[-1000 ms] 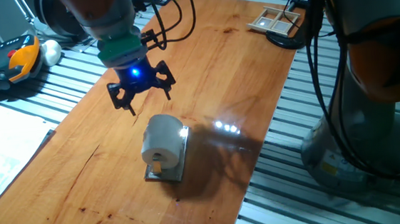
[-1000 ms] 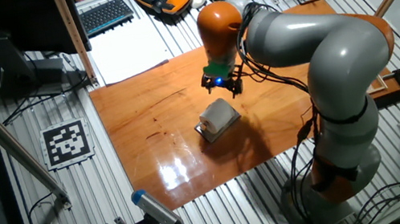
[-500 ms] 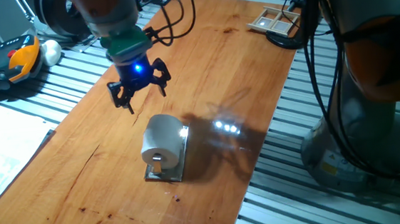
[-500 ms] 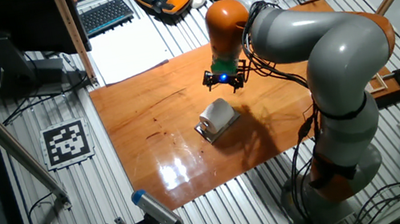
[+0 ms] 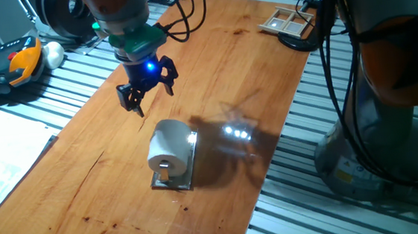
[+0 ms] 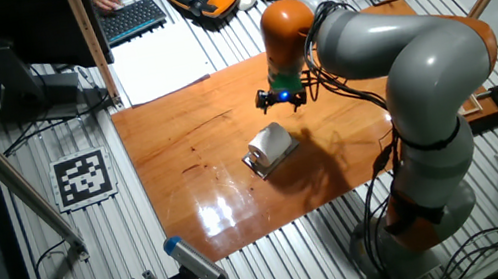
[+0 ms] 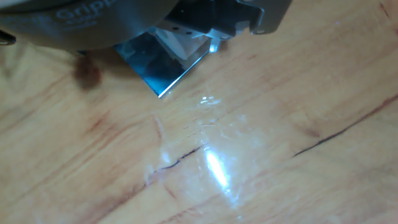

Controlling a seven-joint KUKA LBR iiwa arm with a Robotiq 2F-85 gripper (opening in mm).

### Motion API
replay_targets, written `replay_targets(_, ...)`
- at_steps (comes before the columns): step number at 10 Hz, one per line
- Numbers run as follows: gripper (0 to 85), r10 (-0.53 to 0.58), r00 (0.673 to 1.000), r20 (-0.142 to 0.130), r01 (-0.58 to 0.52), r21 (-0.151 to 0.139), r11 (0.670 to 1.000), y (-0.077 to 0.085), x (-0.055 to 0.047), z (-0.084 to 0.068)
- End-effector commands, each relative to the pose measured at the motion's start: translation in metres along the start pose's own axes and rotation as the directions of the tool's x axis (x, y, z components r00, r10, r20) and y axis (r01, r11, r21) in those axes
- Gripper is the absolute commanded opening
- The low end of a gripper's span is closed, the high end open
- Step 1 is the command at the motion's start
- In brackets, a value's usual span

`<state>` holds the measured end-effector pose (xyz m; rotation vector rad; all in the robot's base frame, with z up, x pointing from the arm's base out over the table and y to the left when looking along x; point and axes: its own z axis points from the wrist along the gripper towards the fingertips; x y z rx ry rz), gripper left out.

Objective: Put the toilet paper on its holder

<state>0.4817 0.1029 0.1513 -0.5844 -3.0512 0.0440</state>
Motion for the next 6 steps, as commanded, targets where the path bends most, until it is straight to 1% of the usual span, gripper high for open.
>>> replay_targets(1,85.0,-0.538,0.843,0.019,0.538,0.021,0.843,-0.0005,0.0,-0.0004)
replay_targets(6,85.0,-0.54,0.842,0.019,0.539,0.021,0.842,-0.001,0.0013,-0.0019)
